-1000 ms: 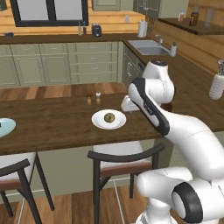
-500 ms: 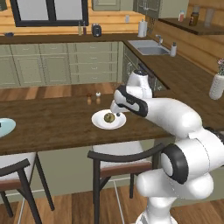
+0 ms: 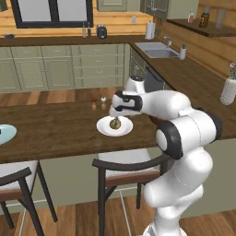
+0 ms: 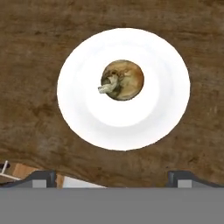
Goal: Pick the chicken drumstick and onion from their plates and place them in the bowl. Then put the bowl in the fridge.
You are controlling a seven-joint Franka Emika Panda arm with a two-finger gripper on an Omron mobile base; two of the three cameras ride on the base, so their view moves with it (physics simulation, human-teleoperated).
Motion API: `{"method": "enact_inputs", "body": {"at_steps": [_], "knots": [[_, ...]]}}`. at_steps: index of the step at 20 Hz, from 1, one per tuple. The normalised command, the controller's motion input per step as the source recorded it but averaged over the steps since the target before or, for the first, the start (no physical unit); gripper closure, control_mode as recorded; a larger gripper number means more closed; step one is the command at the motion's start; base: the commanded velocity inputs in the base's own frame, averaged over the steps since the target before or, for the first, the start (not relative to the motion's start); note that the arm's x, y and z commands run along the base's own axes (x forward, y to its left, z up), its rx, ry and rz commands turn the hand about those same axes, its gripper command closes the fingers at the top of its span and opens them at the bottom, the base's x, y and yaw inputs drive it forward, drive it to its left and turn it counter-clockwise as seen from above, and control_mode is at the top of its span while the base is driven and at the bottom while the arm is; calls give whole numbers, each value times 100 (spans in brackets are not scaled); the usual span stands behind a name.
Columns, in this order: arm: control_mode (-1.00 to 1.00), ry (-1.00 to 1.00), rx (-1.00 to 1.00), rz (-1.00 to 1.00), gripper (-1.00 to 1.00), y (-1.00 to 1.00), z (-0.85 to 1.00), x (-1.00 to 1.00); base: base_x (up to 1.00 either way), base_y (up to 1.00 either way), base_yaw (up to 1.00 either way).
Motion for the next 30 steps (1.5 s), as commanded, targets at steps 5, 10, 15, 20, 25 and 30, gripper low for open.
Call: {"method": "enact_inputs", "body": {"at_steps": [5,10,15,20,25,30], "knots": [[-100,2,0,0,-100,10,-37,45,0,0,0],[-100,1,0,0,-100,1,-42,48,0,0,0],[-100,0,0,0,-100,3,-24,61,0,0,0],[-100,0,0,0,-100,2,-26,45,0,0,0],[-100,7,0,0,-100,4,-38,3,0,0,0],[-100,0,0,0,-100,18,-46,0,0,0,0]]}}
